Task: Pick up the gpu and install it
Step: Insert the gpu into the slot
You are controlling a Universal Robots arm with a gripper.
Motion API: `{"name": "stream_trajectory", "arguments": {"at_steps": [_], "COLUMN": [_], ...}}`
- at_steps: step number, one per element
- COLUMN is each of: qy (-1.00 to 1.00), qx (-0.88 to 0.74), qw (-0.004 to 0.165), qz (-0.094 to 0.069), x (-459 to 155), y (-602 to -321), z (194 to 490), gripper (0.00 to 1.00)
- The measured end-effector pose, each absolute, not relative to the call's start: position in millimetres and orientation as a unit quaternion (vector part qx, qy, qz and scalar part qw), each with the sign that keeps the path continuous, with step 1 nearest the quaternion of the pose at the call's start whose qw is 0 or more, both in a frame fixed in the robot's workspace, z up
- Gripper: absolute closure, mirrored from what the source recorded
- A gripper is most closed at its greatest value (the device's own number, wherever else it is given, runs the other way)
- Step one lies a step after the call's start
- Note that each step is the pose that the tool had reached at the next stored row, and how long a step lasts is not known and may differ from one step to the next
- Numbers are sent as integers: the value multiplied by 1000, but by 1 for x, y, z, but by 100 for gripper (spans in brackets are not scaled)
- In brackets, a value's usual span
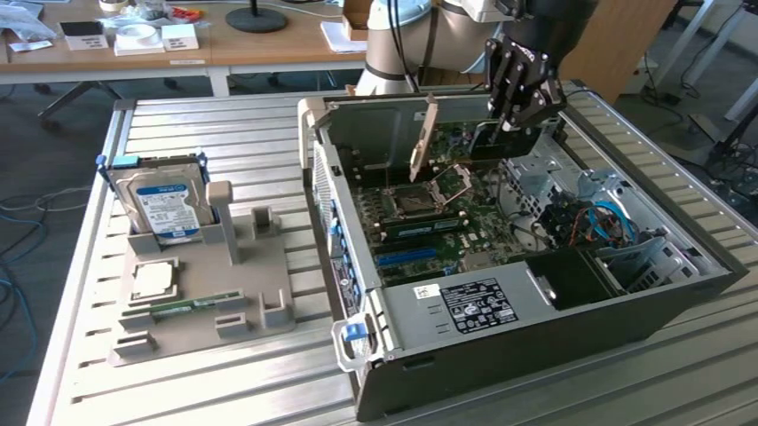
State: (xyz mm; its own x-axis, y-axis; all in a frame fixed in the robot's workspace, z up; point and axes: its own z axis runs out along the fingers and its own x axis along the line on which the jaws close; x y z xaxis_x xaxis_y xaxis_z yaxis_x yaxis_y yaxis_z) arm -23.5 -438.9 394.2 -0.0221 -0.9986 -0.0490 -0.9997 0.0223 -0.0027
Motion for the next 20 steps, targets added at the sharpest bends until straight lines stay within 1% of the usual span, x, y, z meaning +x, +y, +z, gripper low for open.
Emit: {"name": "stream_trajectory", "arguments": {"at_steps": [20], "qy": [715], "qx": [-699], "qw": [18], "qz": [16], "x": [-24], "y": [-439], "z": [389], "gripper": [74]}}
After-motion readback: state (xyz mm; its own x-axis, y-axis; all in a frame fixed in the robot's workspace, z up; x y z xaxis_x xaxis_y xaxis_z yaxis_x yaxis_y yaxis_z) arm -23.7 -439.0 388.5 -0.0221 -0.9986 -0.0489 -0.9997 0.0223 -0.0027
